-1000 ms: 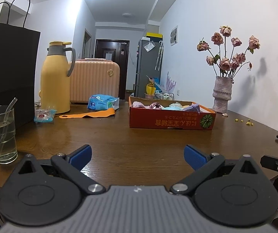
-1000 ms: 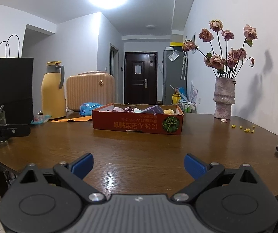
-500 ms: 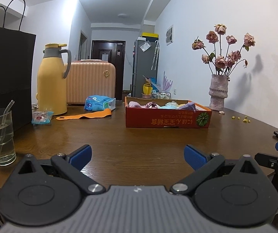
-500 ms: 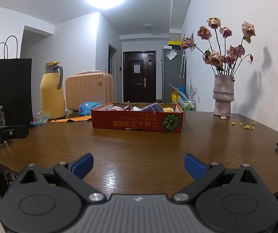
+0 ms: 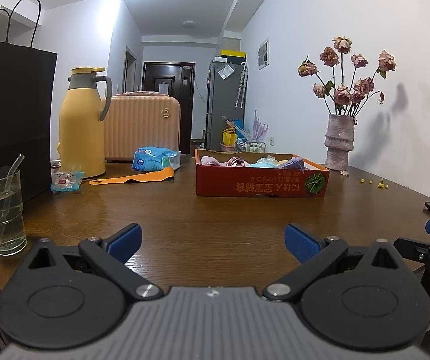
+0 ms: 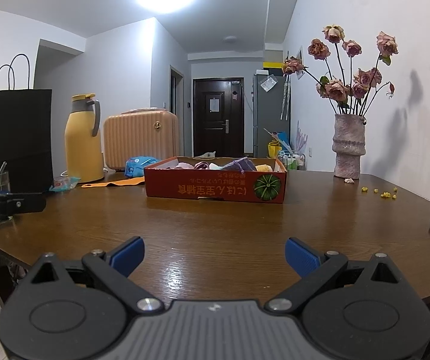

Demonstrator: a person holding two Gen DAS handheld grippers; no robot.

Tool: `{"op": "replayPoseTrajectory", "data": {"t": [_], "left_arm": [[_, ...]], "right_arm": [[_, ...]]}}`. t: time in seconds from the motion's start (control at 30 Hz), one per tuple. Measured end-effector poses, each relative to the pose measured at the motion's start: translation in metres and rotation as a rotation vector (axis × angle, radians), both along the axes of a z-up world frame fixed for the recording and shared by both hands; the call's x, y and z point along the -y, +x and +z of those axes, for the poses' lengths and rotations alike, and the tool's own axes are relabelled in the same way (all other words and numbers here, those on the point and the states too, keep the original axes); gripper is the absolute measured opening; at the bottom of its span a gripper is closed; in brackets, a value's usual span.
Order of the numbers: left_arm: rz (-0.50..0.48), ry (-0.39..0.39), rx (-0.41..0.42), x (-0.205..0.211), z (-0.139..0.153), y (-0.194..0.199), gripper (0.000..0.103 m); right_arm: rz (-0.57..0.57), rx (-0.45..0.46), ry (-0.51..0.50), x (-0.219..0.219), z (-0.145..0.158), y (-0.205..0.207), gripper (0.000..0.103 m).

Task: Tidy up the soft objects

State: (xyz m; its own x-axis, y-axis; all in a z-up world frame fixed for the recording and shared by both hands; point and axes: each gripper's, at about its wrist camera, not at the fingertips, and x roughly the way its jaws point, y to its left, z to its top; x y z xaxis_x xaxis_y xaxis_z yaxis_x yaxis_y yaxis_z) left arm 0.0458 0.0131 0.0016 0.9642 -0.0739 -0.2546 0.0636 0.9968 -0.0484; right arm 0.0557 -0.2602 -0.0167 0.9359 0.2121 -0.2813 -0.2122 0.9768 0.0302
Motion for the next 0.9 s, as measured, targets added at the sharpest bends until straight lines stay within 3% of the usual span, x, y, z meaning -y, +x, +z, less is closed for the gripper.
{"op": "replayPoseTrajectory", "data": {"t": [0.9], "left_arm": [[-0.011, 0.008, -0.008, 0.0008, 0.0014, 0.0005, 0.103]], "right_arm": [[-0.009, 0.011, 0.008, -0.0006, -0.0006, -0.0038, 0.103]]}}
